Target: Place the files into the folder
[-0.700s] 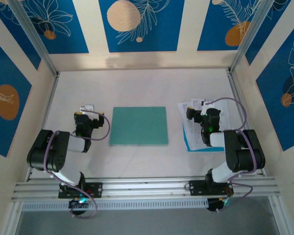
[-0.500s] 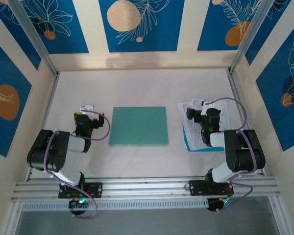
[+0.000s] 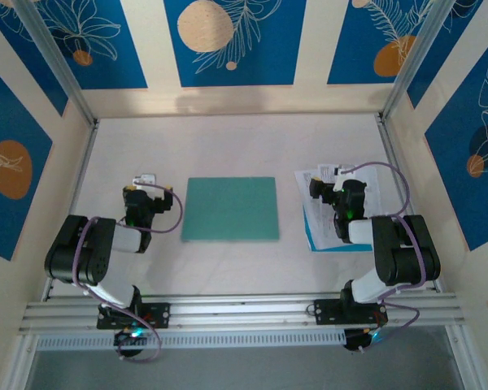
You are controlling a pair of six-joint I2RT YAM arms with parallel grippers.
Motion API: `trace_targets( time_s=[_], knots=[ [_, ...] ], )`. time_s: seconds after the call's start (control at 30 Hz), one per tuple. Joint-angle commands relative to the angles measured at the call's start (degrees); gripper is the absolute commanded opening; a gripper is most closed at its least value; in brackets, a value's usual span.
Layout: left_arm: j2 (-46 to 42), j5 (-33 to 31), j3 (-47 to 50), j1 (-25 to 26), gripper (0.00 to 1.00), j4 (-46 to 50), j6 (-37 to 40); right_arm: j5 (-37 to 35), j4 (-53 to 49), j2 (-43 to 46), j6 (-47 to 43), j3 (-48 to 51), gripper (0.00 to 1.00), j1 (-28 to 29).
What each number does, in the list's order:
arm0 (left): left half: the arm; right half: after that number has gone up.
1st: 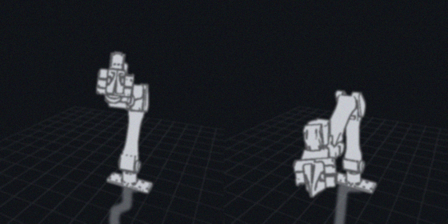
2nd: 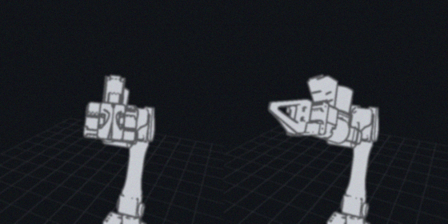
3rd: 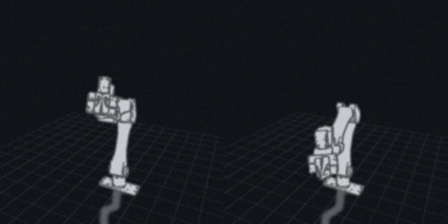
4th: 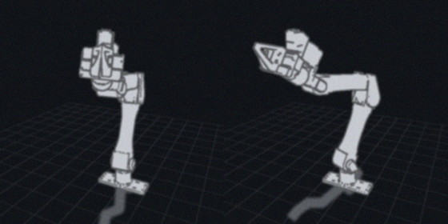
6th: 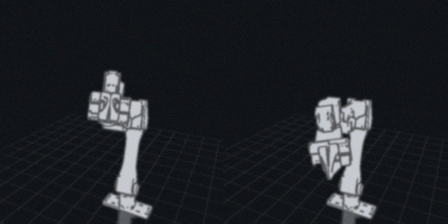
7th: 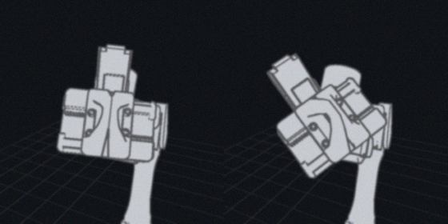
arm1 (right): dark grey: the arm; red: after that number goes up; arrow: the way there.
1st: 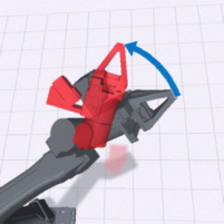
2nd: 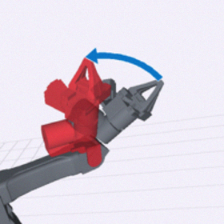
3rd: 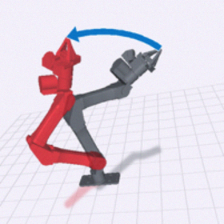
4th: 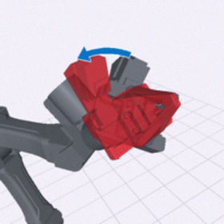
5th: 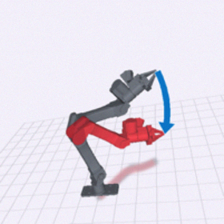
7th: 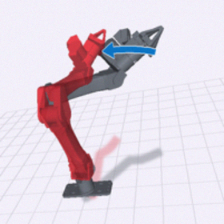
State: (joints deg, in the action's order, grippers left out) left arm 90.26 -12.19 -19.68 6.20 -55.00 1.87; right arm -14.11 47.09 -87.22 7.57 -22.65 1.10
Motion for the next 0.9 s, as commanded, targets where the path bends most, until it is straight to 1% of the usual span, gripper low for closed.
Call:
trace_targets(
  time_s=[0.0,0.07,0.1,0.13,0.2,0.23,0.27,0.3,0.33,0.37,0.4,0.43,0.47,0.5,0.53,0.57,0.6,0.67,0.73,0.77,0.87],
  knots=[
    [-0.7,0.9,-1.1,-0.7,1.0,0.0,-0.1,0.3,1.6,0.2,0.3,0.2,0.99,-0.1],
    [-1.2,1.3,0.0,-0.7,1.0,-1.9,0.0,0.3,2.7,1.5,0.4,1.0,0.99,0.0],
    [-2.4,1.6,1.3,-0.7,1.0,-3.3,0.2,-0.5,1.0,4.0,0.5,1.1,0.99,0.2],
    [-5.0,0.7,2.8,-0.3,1.0,-4.1,0.6,-2.7,-4.3,8.4,0.9,0.2,0.99,0.7],
    [-12.3,-3.5,4.5,1.6,1.0,-1.2,1.8,-4.3,-16.5,16.2,3.0,-2.8,0.99,0.9],
    [-17.5,-6.3,4.1,3.4,1.0,3.2,2.9,-3.7,-22.4,21.6,5.0,-5.1,0.99,0.8],
    [-23.3,-8.9,2.2,5.4,1.0,11.1,0.7,-2.9,-28.9,26.1,9.0,-7.9,0.99,0.8],
    [-28.6,-10.3,-0.4,6.6,1.0,20.5,-3.5,-2.6,-36.0,29.2,15.1,-11.2,0.99,0.7],
    [-33.8,-13.5,-5.3,7.8,1.0,34.7,-13.2,-1.9,-46.7,31.1,26.0,-16.4,0.99,0.1],
    [-37.6,-12.9,-11.1,7.8,1.0,53.1,-26.9,1.7,-57.7,32.0,35.2,-20.9,0.99,-0.7],
    [-39.5,-8.3,-15.7,7.7,1.0,64.1,-37.2,5.9,-66.1,32.4,41.6,-23.0,0.99,-1.1],
    [-41.0,-0.4,-17.9,7.8,1.0,70.9,-43.0,11.7,-68.2,32.3,45.7,-22.8,0.99,-1.2],
    [-41.8,7.0,-16.4,7.8,1.0,69.2,-50.1,20.7,-65.1,32.0,45.7,-21.3,0.98,-1.8],
    [-41.8,12.7,-13.8,7.8,1.0,65.5,-56.6,26.8,-62.9,31.3,45.7,-20.5,0.99,-1.7],
    [-40.7,18.8,-10.9,8.7,1.0,60.6,-63.5,28.4,-65.0,30.6,45.8,-21.3,0.99,-0.2],
    [-38.3,21.2,-9.4,11.4,1.0,58.5,-68.6,24.3,-70.9,30.6,45.1,-23.1,0.97,3.6],
    [-36.7,19.0,-10.1,15.5,1.0,61.5,-70.9,19.5,-75.6,30.9,44.1,-24.9,0.97,8.0],
    [-33.2,8.3,-14.2,28.0,1.0,70.6,-74.8,9.0,-82.3,31.4,41.8,-27.9,0.97,19.1],
    [-27.9,2.8,-17.2,36.6,0.99,75.1,-80.9,2.7,-87.4,30.2,41.4,-31.1,0.97,26.6],
    [-24.5,1.9,-18.0,39.8,0.98,76.0,-85.1,0.4,-90.4,28.8,41.5,-32.6,0.97,30.1],
    [-15.7,0.2,-19.0,46.5,0.92,72.4,-95.1,-3.6,-95.9,23.7,41.5,-36.1,0.93,35.5]
  ],
)
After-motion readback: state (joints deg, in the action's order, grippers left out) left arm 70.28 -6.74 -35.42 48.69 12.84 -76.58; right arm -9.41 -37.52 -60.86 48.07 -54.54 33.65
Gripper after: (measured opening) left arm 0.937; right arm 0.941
